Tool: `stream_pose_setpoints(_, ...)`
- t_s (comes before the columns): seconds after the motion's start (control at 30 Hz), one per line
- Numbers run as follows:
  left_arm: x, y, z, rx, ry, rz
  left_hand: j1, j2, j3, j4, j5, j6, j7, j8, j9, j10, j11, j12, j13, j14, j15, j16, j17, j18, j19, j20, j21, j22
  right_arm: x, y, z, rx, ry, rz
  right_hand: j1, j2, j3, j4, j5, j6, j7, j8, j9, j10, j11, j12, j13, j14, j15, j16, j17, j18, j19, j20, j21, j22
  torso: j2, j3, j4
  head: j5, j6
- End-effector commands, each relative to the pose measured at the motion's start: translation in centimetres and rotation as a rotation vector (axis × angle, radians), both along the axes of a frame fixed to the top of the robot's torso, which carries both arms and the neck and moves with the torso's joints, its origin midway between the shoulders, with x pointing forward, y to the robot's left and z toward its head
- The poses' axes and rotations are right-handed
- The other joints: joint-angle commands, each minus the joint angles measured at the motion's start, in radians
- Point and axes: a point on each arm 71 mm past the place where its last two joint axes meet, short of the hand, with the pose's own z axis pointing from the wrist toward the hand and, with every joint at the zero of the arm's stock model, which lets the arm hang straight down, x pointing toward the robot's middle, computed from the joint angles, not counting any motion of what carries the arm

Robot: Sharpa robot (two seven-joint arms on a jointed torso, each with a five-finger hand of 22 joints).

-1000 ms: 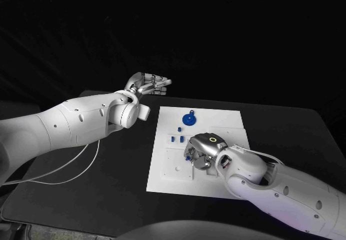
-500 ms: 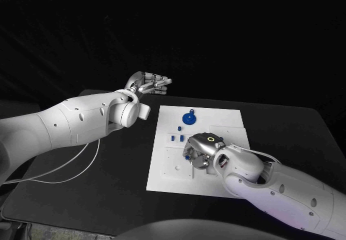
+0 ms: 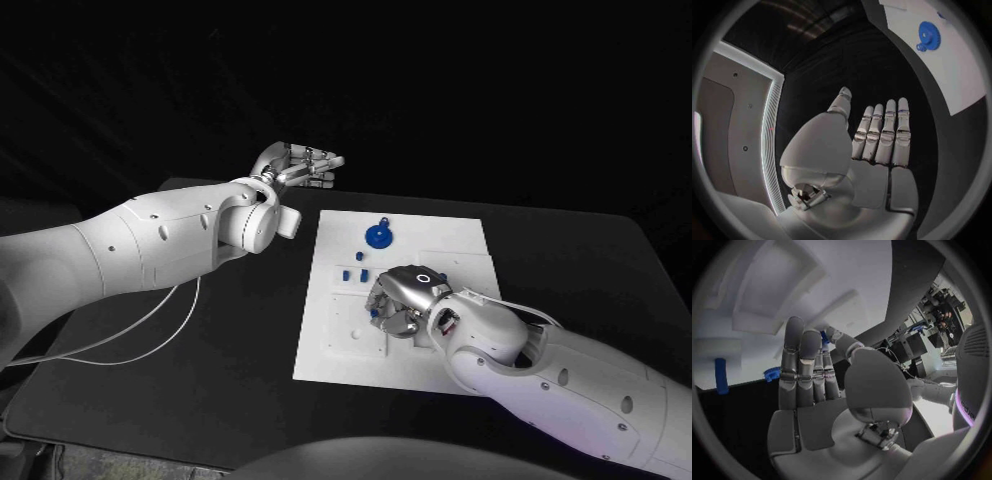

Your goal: Assemble the parts on the task board

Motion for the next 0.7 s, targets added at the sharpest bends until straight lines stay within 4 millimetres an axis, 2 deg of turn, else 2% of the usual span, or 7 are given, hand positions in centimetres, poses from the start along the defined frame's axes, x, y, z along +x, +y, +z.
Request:
stream_pose_setpoints(0.03, 0.0, -0.2, 0.1, -0.002, -0.002, -0.013, -0.001, 0.006, -0.003, 0.001, 0.005, -0.007, -0.002, 0.0, -0.001, -0.003, 0.006, 0.004, -0.001, -0.007, -0.002, -0.003, -0.001, 0.011, -0.001, 0.005, 0.001, -0.001, -0.1, -0.2, -0.4, 0.031, 0.01, -0.023, 0.007, -0.025, -0.002, 0.001, -0.002, -0.035, 0.01, -0.005, -0.01, -0.042, 0.014, -0.007, -0.006, -0.002, 0.011, -0.002, -0.002, 0.001, 0.008, 0.003, -0.008, -0.006, 0.0, 0.0006, -0.0005, 0.0, 0.001)
stream_pose_setpoints(0.1, 0.0, -0.2, 0.1, -0.003, -0.002, -0.013, -0.001, 0.006, -0.003, 0.001, 0.005, -0.007, -0.002, 0.0, -0.001, -0.003, 0.006, 0.004, -0.001, -0.007, -0.002, -0.003, -0.001, 0.011, -0.001, 0.005, 0.001, -0.001, -0.1, -0.3, -0.2, 0.058, 0.001, -0.031, 0.007, -0.047, 0.002, 0.001, 0.012, -0.061, 0.02, -0.004, -0.01, -0.105, 0.032, -0.006, -0.006, -0.004, 0.023, 0.0, -0.001, 0.011, 0.01, 0.011, -0.012, -0.008, 0.0, 0.0006, -0.0005, 0.0, 0.001)
stream_pose_setpoints(0.13, 0.0, -0.2, 0.1, -0.002, -0.002, -0.013, -0.001, 0.005, -0.003, 0.002, 0.004, -0.008, -0.002, 0.0, -0.001, -0.003, 0.006, 0.004, -0.001, -0.007, -0.002, -0.003, -0.001, 0.011, -0.001, 0.005, 0.001, -0.001, -0.1, -0.4, 0.0, 0.078, -0.005, -0.035, 0.013, -0.066, -0.008, -0.001, 0.052, -0.068, 0.022, -0.003, -0.01, -0.139, 0.042, -0.007, -0.006, -0.013, 0.034, 0.008, 0.007, 0.026, 0.018, 0.024, 0.0, 0.003, 0.001, 0.0008, 0.0, 0.0, 0.002)
stream_pose_setpoints(0.2, 0.0, -0.1, 0.1, -0.002, -0.002, -0.013, -0.001, 0.004, -0.002, 0.004, 0.003, -0.011, -0.002, 0.0, -0.001, -0.004, 0.006, 0.004, -0.001, -0.008, -0.001, -0.003, -0.001, 0.011, -0.001, 0.005, 0.001, -0.001, -0.1, -0.6, 0.2, 0.104, -0.014, -0.04, 0.022, -0.077, -0.028, -0.002, 0.075, -0.081, 0.019, -0.003, -0.01, -0.162, 0.046, -0.006, -0.005, -0.019, 0.037, 0.015, 0.012, 0.039, 0.012, 0.032, 0.01, 0.017, 0.001, 0.001, -0.0001, 0.0, 0.001)
stream_pose_setpoints(0.43, 0.0, 0.0, 0.1, -0.004, -0.001, -0.009, -0.007, 0.001, -0.001, 0.015, -0.008, -0.023, 0.0, 0.0, -0.001, -0.005, 0.007, 0.004, -0.001, -0.008, -0.001, -0.003, -0.001, 0.012, -0.001, 0.005, 0.001, -0.001, -0.4, -1.7, 0.8, 0.136, -0.016, -0.051, 0.045, -0.07, -0.089, -0.001, 0.095, -0.093, 0.013, -0.003, -0.01, -0.189, 0.052, -0.006, -0.005, -0.028, 0.043, 0.022, 0.018, 0.051, -0.005, 0.041, 0.022, 0.047, 0.0, 0.0003, -0.0014, -0.001, 0.005)
stream_pose_setpoints(0.57, -0.1, 0.1, 0.1, -0.005, -0.001, -0.008, -0.007, 0.001, -0.001, 0.015, -0.008, -0.023, 0.0, 0.0, -0.001, -0.005, 0.007, 0.004, -0.001, -0.008, -0.001, -0.003, -0.001, 0.012, -0.001, 0.005, 0.001, -0.001, -0.3, -2.4, 1.8, 0.158, -0.027, -0.063, 0.046, -0.067, -0.082, 0.002, 0.097, -0.089, 0.014, -0.003, -0.01, -0.182, 0.05, -0.007, -0.005, -0.026, 0.041, 0.023, 0.018, 0.051, -0.005, 0.04, 0.023, 0.052, 0.0, 0.0004, -0.0017, -0.004, 0.009)
stream_pose_setpoints(0.7, -0.1, 0.1, 0.1, -0.005, 0.0, -0.008, -0.004, -0.001, 0.001, 0.018, -0.007, -0.021, -0.001, 0.0, -0.001, -0.005, 0.007, 0.004, -0.001, -0.009, -0.001, -0.003, -0.001, 0.012, -0.001, 0.006, 0.001, -0.001, 0.4, -3.4, 3.2, 0.153, -0.04, -0.082, 0.046, -0.07, -0.03, -0.003, 0.077, -0.084, 0.015, -0.003, -0.01, -0.165, 0.048, -0.007, -0.006, -0.022, 0.044, 0.025, 0.018, 0.049, -0.005, 0.041, 0.026, 0.065, 0.0, 0.0004, -0.0015, -0.01, 0.013)
